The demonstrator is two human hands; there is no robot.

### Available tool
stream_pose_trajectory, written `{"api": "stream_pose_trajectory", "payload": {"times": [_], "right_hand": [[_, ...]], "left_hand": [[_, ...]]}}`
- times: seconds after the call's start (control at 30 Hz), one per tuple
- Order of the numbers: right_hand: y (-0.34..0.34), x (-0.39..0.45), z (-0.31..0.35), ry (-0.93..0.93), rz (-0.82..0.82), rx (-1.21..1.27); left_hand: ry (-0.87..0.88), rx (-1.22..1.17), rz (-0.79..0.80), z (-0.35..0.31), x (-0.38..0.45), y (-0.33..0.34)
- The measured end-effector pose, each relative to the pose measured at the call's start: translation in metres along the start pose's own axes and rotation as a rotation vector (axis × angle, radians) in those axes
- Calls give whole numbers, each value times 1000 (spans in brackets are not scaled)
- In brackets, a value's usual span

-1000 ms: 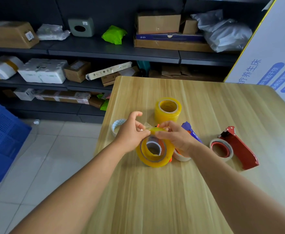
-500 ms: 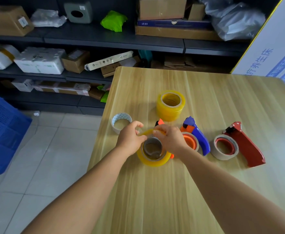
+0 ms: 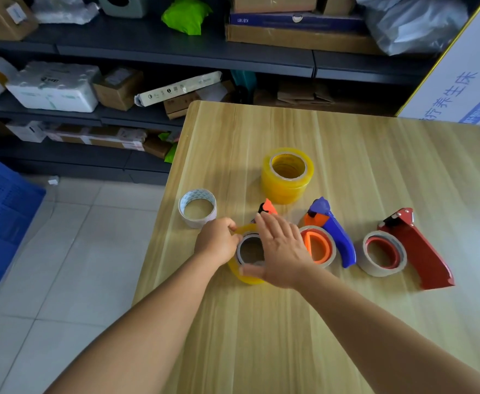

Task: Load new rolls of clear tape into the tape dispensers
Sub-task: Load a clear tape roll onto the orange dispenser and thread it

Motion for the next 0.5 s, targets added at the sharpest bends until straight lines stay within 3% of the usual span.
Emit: {"api": "stream_pose_trajectory", "payload": {"times": [0.13,0.5], "right_hand": [[26,1,-1,-36,85,-146],[24,3,3,-53,142,-27]], "left_hand": [[-14,-48,-19,6,2,5],[-61,-127,4,14,-12,14]]}}
Point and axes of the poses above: each hand's wrist, its own x-axis towards the middle knuckle, its own y-axis out of the palm, z = x × y, the point moved 5 cm from there along x, towards the middle knuckle, and after that the axes turned 9 degrees about y, right-handed, at the moved point
